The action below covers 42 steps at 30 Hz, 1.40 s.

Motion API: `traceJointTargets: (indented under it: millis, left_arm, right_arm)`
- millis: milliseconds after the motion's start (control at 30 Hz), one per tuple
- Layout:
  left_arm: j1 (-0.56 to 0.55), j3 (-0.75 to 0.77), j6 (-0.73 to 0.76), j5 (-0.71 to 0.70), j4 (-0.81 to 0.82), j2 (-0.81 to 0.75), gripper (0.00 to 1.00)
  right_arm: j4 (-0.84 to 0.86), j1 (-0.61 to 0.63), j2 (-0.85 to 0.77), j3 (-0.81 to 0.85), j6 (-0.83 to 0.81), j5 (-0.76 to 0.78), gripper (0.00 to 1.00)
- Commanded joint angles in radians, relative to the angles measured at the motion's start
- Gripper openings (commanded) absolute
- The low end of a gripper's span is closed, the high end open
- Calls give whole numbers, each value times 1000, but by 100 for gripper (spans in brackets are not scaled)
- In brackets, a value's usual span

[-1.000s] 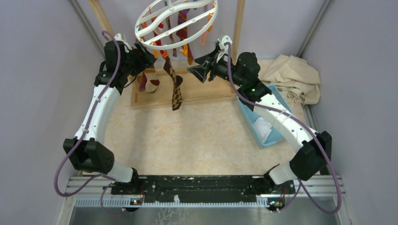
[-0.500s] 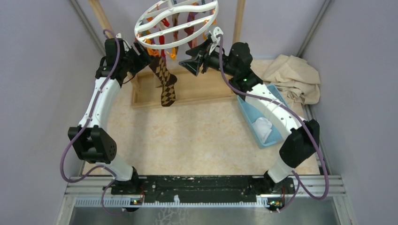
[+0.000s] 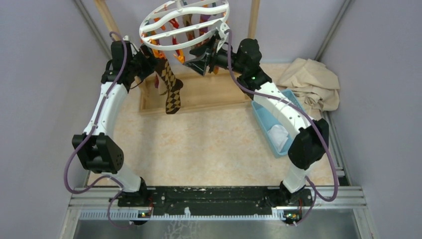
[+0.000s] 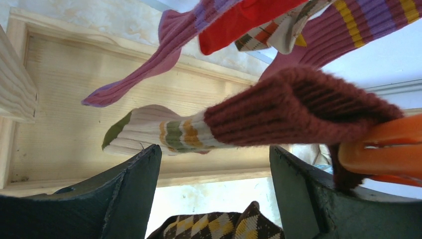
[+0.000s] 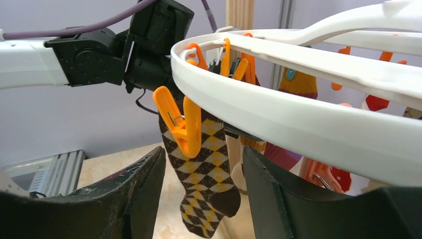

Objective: Clip the socks to the hanger
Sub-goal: Rotate the hanger at the clothesline.

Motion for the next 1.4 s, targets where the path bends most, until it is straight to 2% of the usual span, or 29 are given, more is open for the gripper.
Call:
traceJointTargets:
  millis: [0, 200, 400, 433, 567, 633, 967, 1167, 1367]
  left_arm:
    - [8, 29, -6, 15, 8, -35, 85]
    - [8, 29, -5, 23, -1, -47, 85]
    - [8, 25, 8, 29, -13, -52, 85]
    - [8, 22, 9, 30, -12, -54, 85]
    - [8, 15, 11, 30, -9, -61, 85]
    - [8, 14, 12, 33, -8, -60, 85]
    - [8, -51, 22, 12, 21, -125, 85]
    - [8, -131, 61, -62, 9, -238, 89]
    - [8, -272, 102, -157, 4, -369, 94]
  right_arm:
    - [73, 2, 19, 76, 34, -42, 58]
    - [99, 23, 50, 105, 51, -61, 58]
    - [155, 45, 41, 46, 44, -40, 56]
    - [162, 47, 40, 39, 44, -39, 51]
    - [186, 52, 24, 10, 49, -30, 13]
    - [193, 52, 11, -11, 47, -21, 0]
    - [177, 52, -120, -151, -8, 20, 0]
    - [144, 52, -130, -166, -32, 29, 0]
    - [171, 52, -152, -219, -17, 35, 0]
